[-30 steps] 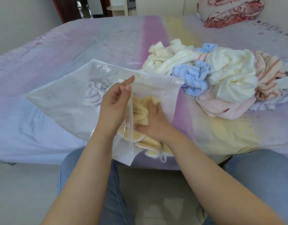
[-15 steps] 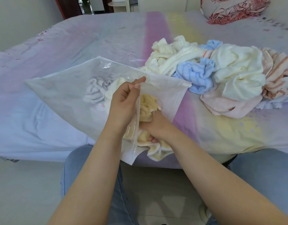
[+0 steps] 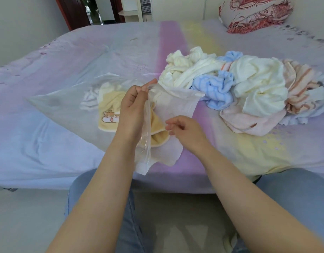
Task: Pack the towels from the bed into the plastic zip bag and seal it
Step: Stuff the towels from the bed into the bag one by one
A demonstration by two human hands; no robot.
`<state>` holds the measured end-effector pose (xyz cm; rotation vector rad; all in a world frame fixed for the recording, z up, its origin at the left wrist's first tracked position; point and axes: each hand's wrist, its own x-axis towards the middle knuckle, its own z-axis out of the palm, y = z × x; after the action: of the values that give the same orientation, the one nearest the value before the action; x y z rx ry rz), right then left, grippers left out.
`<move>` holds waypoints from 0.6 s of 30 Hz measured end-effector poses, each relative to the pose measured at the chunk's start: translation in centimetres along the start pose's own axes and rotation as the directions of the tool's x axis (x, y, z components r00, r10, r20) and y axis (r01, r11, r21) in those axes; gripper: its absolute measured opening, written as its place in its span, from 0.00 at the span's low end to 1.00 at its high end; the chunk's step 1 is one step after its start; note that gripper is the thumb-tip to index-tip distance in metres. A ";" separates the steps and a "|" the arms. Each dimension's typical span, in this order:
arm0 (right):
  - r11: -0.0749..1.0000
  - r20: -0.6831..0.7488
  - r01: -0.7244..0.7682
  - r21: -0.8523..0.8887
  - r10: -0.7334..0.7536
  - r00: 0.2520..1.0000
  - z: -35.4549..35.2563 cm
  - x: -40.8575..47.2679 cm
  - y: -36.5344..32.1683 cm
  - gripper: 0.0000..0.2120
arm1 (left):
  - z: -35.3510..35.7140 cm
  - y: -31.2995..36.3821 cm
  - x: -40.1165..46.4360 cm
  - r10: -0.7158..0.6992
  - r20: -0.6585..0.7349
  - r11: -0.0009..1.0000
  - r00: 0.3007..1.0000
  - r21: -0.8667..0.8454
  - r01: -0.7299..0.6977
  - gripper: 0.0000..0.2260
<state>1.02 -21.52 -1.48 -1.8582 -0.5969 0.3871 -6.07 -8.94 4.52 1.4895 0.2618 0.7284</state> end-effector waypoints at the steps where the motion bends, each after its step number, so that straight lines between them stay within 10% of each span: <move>1: 0.999 -0.111 -0.009 -0.044 0.004 0.994 -1.3 -0.5 0.7 0.13 | 0.4 -0.2 0.0 -0.007 0.003 1.000 1.000 -0.020 0.007 0.12; 8: 0.842 -0.778 -0.241 -0.483 -0.286 0.559 -13.4 1.2 1.5 0.27 | 2.4 -0.8 -0.1 -0.046 0.077 0.996 0.996 -0.076 0.052 0.13; 11: 0.794 -0.759 -0.460 -0.396 -0.001 0.651 -16.5 3.2 3.5 0.46 | 2.7 -0.5 -0.3 -0.066 0.076 0.995 0.995 -0.073 0.072 0.13; 13: 0.789 -0.722 -0.498 -0.359 0.104 0.685 -17.4 3.5 4.7 0.35 | 2.7 -0.5 -0.3 -0.066 0.078 0.996 0.995 -0.054 0.071 0.12; 15: 0.831 -0.713 -0.388 -0.399 -0.016 0.701 -17.1 3.2 4.5 0.12 | 2.5 -0.7 -0.3 -0.058 0.084 0.997 0.995 -0.048 0.062 0.11; 18: 0.926 -0.705 -0.039 -0.377 -0.259 0.661 -14.5 0.9 2.2 0.09 | 2.4 -0.9 -0.4 -0.049 0.071 0.998 0.996 -0.028 0.051 0.11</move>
<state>9.89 -32.82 1.60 -2.0962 -0.1991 -0.6234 -4.67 -11.05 3.81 1.4721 0.2332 0.6365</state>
